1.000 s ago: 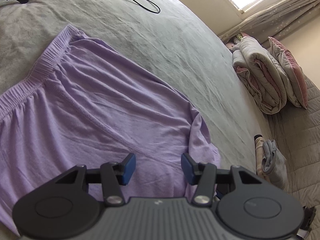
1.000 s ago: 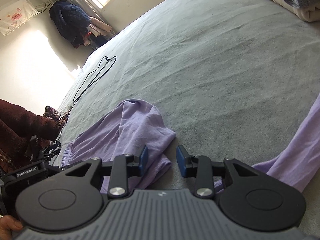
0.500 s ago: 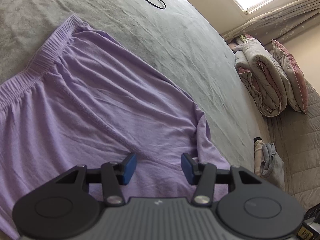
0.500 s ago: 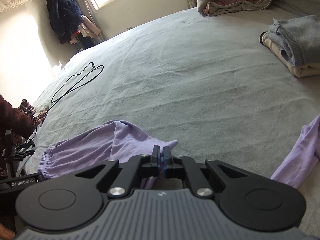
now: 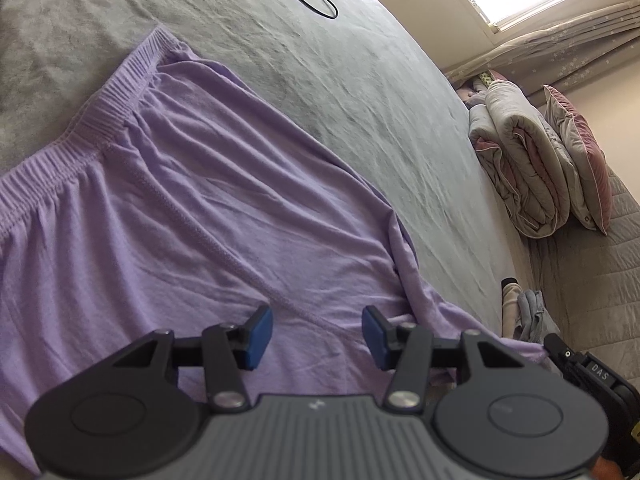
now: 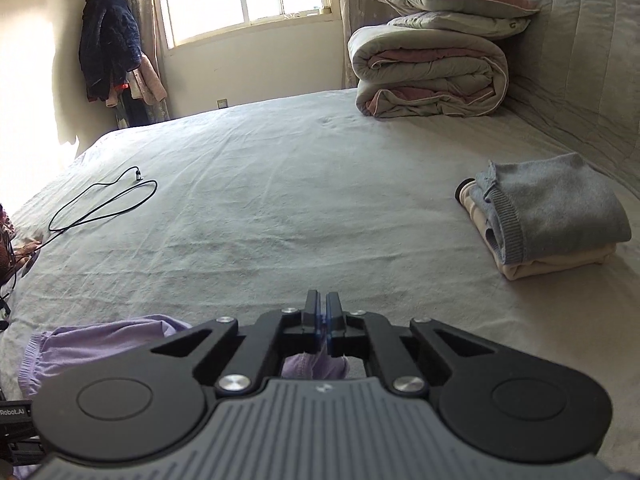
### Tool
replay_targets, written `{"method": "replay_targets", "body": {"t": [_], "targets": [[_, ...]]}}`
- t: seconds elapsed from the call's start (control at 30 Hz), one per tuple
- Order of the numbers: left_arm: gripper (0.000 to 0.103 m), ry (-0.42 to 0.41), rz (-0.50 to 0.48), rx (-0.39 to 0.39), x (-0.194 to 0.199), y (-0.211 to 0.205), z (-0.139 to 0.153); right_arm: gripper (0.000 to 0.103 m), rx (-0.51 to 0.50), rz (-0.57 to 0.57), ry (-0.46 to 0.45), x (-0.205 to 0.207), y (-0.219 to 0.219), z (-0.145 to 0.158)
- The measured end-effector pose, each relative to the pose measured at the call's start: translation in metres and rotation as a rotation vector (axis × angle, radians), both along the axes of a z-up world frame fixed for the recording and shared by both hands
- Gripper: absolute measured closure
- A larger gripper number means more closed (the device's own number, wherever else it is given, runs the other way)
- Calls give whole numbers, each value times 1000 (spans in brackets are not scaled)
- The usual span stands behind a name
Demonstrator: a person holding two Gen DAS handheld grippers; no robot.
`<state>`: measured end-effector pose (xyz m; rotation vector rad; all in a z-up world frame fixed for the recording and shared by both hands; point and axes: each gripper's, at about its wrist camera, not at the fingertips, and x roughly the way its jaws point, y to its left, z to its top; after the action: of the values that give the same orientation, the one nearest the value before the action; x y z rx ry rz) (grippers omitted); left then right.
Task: Fold clothes
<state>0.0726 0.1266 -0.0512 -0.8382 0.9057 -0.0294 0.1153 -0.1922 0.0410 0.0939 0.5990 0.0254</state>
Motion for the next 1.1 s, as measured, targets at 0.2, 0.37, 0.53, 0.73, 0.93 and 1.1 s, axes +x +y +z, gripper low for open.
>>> {"method": "replay_targets", "body": {"t": [0.2, 0.37, 0.53, 0.73, 0.93, 1.1], "targets": [[52, -4, 7, 1, -1, 5, 4, 99, -159, -68, 6, 12, -5, -13], [52, -21, 19, 7, -3, 13, 11, 99, -199, -144, 124, 27, -23, -39], [52, -46, 49, 17, -4, 22, 19, 94, -77, -165, 200, 27, -41, -55], [52, -61, 83, 42, -3, 28, 26, 76, 27, -59, 186, 23, -30, -49], [52, -84, 98, 67, -4, 31, 33, 57, 84, 56, 178, 23, -10, -44], [51, -78, 67, 164, -1, 31, 39, 57, 65, 103, 178, 29, 3, -42]]}}
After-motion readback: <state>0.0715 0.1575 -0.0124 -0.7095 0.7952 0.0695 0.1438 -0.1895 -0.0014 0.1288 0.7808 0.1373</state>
